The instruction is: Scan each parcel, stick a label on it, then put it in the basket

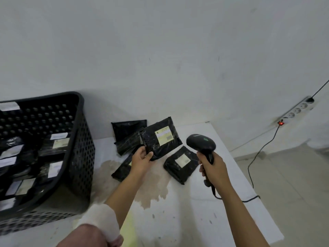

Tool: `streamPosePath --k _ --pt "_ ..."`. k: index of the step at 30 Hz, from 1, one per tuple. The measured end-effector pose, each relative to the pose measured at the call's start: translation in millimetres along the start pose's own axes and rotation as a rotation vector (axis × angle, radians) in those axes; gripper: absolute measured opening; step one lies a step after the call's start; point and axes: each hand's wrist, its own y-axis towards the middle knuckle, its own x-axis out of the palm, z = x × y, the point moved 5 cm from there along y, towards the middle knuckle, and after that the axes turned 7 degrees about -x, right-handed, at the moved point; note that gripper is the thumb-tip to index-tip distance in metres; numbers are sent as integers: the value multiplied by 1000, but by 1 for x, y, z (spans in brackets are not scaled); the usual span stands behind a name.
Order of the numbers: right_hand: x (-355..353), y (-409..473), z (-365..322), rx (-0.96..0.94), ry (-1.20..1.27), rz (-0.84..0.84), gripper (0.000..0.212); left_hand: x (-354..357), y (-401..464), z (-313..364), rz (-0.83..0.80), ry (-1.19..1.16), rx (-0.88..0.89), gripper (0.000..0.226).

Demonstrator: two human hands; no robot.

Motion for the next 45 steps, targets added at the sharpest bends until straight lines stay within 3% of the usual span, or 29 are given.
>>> streamPosePath --k 7,30,36,40,45 --pt "25 -8 -49 -83 12 -88 30 -35 -21 39 51 -34 161 21" --pt "7 -34 -50 -130 4 -106 38 -31 -34 33 41 -84 153 21" --pt "20 -33 8 -11 43 -64 13 -35 -28 -5 -10 -35 2 18" --pt "34 -48 85 217 -85 -102 18 -46 -32 -55 2 32 -157 22" --pt "38 -78 151 321 -357 -112 33 -51 -54 -110 -86 93 -323 28"
